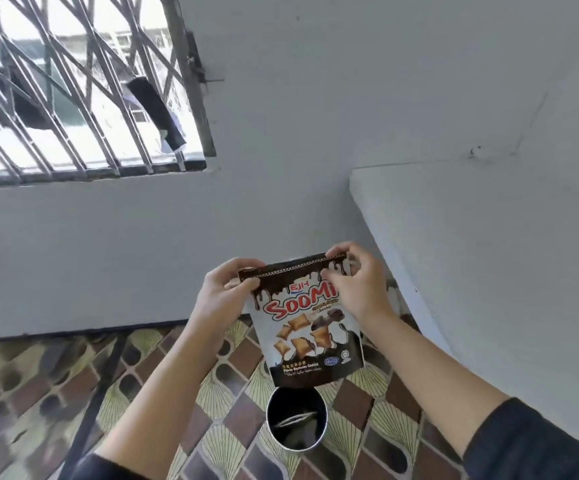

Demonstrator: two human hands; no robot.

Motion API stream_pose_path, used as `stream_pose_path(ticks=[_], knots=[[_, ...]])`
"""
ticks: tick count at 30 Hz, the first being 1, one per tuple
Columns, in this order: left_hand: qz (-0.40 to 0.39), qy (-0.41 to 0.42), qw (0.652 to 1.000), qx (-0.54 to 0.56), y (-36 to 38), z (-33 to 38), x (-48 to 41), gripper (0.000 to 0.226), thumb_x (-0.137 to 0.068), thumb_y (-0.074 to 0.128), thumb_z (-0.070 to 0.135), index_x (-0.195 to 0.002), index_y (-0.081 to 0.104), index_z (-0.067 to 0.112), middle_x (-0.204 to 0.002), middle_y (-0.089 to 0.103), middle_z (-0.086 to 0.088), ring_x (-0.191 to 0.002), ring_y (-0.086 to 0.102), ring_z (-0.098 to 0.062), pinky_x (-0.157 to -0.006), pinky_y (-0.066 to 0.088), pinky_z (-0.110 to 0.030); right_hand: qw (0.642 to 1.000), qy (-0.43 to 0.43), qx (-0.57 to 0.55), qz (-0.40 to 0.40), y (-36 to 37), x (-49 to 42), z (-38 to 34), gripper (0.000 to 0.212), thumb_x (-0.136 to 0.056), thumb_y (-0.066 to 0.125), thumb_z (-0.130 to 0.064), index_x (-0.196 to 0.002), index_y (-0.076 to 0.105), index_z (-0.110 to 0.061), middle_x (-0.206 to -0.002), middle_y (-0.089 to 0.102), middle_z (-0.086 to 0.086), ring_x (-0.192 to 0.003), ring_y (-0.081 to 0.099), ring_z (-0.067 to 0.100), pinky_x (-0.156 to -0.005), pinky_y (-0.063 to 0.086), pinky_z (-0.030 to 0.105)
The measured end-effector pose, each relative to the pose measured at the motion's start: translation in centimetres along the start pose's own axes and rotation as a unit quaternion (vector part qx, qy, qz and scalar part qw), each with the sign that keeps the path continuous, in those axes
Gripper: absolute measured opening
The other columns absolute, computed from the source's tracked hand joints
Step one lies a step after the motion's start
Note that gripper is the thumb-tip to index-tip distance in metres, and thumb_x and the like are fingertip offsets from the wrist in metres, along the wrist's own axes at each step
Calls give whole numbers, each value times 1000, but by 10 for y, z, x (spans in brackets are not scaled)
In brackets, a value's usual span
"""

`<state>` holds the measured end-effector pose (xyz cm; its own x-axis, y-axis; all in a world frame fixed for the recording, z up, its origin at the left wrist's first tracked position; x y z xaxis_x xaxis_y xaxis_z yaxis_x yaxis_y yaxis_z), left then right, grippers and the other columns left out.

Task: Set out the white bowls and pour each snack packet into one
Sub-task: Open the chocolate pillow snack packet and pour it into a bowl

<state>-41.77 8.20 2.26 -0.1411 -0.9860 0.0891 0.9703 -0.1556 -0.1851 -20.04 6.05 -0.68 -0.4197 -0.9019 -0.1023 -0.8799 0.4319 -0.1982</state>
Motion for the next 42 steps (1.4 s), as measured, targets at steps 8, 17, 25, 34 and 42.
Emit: stream_pose_path(ticks=[8,17,25,34,42], knots=[[-20,-104,994,9,-13,-85,-70,26,-101,61,11,-101,78,30,-96,80,0,-83,77,-13,-73,65,-41,998,52,-25,30,53,-50,65,15,-90,73,-9,-89,72,-24,-101,75,-2,-97,72,21,-75,64,41],[2,-151,988,-27,19,-221,-138,33,-99,59,10,-99,77,38,-94,79,6,-93,71,-14,-85,57,-33,992,114,-42,-18,90,-89,214,19,-91,70,-5,-92,77,-23,-98,76,4,-97,73,21,-81,62,37],[8,-181,983,-17,63,-425,-160,31,-101,57,5,-105,77,28,-109,75,5,-100,72,-7,-70,56,-16,989,140,-32,-42,131,-77,429,21,-85,77,-12,-89,77,-32,-104,76,-7,-111,68,20,-101,51,55],[23,-172,984,-35,91,-591,-154,33,-100,59,7,-103,75,35,-125,71,6,-121,65,-16,-105,52,-48,983,167,-31,-73,158,-51,583,14,-82,80,-12,-86,77,-25,-95,76,2,-99,71,21,-96,56,42],[-45,-275,957,-79,95,-607,-138,24,-103,54,7,-119,69,17,-108,69,4,-76,69,10,-55,51,-8,954,264,8,-140,151,-21,610,14,-84,78,-21,-96,76,-27,-118,70,-11,-120,59,8,-110,44,45]])
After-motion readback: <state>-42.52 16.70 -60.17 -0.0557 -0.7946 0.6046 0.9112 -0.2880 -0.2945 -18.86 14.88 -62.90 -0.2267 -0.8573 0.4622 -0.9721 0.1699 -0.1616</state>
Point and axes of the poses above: each hand's wrist, its own x-axis away from the middle knuckle, its own y-axis out of the palm, z = x × y, the point moved 3 cm from there along -x, towards the middle knuckle
